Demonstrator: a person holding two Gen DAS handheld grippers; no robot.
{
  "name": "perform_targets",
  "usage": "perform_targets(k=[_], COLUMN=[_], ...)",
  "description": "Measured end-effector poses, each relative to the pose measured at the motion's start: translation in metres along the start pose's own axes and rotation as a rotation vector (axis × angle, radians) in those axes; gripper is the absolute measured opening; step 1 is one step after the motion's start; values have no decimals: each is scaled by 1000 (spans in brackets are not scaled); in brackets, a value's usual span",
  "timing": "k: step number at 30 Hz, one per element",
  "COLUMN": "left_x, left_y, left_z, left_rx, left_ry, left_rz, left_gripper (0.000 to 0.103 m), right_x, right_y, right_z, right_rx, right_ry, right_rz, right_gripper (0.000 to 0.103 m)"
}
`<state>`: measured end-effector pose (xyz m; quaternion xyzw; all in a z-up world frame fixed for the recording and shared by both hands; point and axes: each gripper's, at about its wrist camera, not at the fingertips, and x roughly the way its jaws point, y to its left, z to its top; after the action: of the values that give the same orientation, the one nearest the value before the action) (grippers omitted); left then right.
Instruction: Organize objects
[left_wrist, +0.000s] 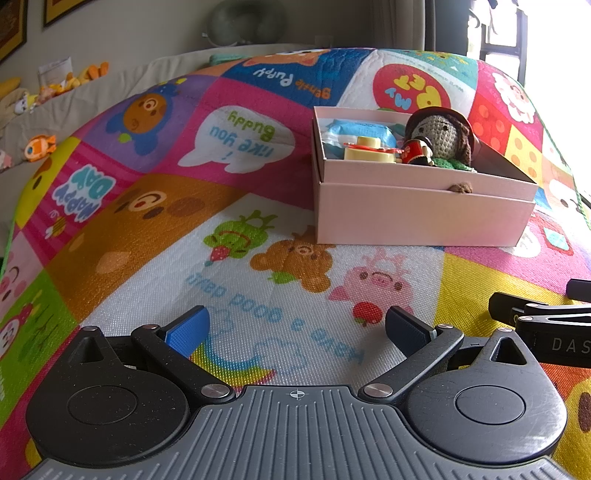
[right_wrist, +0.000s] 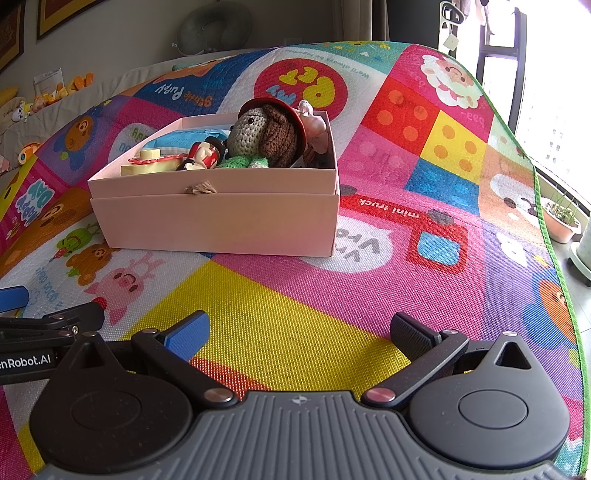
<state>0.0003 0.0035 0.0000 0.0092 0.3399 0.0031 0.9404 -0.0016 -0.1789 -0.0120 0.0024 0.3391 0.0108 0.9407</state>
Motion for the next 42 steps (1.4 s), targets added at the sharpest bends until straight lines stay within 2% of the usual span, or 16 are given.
perform_targets(k=[42], left_x=[0], left_y=[-2], left_z=[0], left_rx=[-3], left_ry=[4], left_rz=[8], left_gripper=[103], right_x=[0], right_y=[0], right_z=[0], right_rx=[0], right_ry=[0], right_rz=[0], right_gripper=[103])
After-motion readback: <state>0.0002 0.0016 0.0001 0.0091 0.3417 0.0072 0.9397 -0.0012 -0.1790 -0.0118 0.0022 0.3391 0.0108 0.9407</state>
